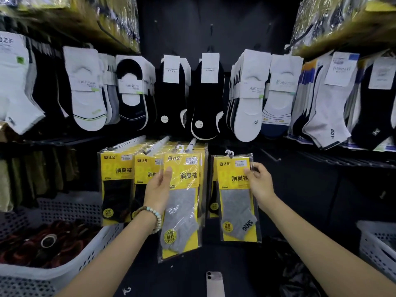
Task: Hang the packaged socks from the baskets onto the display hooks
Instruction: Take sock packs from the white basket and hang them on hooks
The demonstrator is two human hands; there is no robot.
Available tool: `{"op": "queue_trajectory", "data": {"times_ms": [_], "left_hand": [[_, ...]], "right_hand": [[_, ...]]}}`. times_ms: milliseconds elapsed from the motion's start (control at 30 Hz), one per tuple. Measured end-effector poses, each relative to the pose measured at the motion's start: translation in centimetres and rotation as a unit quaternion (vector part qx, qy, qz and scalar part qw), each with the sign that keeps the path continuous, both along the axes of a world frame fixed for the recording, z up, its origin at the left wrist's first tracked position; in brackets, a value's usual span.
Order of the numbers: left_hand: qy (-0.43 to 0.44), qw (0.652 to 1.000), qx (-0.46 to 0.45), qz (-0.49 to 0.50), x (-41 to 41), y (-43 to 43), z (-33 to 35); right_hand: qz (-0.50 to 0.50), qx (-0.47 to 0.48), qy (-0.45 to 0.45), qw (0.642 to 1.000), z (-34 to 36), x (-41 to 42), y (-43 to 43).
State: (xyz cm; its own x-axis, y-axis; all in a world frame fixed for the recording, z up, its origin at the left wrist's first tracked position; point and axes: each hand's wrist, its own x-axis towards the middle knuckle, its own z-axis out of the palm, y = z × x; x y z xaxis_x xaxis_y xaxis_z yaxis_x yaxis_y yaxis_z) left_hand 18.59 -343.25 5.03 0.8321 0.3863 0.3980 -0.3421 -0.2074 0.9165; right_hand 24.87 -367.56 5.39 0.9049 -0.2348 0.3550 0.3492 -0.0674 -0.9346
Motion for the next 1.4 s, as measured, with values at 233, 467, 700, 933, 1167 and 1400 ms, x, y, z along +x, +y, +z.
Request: {"op": "queue_trajectory", "data": {"times_ms": [233,467,700,933,1167,1400], "left_hand": [[-0.006,1.000,0.017,-0.008,0.9,0.4,-0.4],[-0.019,0.999,0.028,-0.042,1.2,-0.2,-1.0],[0.009,0.994,0.015,-0.105,0.8,-3.0,-1.7],[0.051,0.984,-0.013,-0.171,0.8,-7.6,-1.5],[0.086,0.977,0.010,-0.195,1.6,-9.6,-2.0],[0.087,0.976,0.007,-0.199,2.9,-9.7,-1.7]], "right_hand": [[-0.049,0.084,0.059,0.994,-1.7,3.0,1.6],[-0.148,0.102,0.125,0.976,-3.6,3.0,0.7],[-0.043,0.064,0.066,0.995,-2.3,-1.7,1.6],[0.117,0.071,0.075,0.988,-1.2,-5.2,2.6],[0.034,0.089,0.066,0.993,-2.3,-5.2,-0.3],[-0.017,0.054,0.026,0.998,-1.0,-3.0,-0.9]]}}
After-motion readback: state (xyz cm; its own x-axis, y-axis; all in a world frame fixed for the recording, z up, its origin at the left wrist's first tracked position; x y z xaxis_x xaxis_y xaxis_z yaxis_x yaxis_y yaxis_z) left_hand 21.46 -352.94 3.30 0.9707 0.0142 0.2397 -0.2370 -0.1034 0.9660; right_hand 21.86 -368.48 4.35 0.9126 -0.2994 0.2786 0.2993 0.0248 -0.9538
